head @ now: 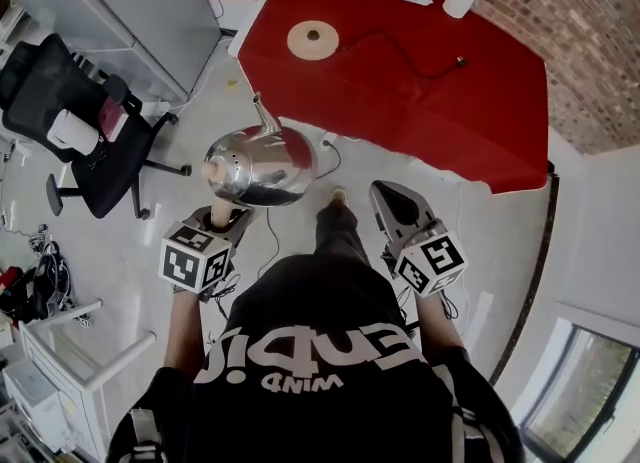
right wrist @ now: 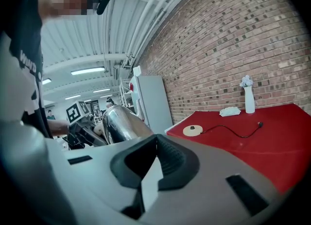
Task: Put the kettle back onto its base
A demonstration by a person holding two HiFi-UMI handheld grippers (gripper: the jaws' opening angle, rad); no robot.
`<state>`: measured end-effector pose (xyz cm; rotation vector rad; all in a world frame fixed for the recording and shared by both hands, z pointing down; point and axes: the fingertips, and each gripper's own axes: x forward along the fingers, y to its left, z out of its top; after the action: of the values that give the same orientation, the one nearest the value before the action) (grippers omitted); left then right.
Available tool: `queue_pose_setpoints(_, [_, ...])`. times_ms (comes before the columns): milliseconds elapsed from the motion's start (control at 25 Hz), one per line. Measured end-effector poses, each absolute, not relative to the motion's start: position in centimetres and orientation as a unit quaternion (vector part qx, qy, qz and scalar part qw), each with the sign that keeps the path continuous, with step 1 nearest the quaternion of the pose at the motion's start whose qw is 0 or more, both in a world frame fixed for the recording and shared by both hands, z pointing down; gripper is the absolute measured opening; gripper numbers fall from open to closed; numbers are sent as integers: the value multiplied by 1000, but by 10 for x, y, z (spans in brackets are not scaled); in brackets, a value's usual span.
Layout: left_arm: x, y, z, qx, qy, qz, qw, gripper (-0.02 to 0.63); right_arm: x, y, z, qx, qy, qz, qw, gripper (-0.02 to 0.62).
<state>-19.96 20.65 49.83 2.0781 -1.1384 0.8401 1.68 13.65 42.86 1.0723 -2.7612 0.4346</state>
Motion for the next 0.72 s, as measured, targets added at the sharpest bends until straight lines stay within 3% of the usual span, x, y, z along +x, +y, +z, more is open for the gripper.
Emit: queue_pose_setpoints(720, [-180,76,497,772,-430,340,321,63,38,4,435,339,-922,167,84,23])
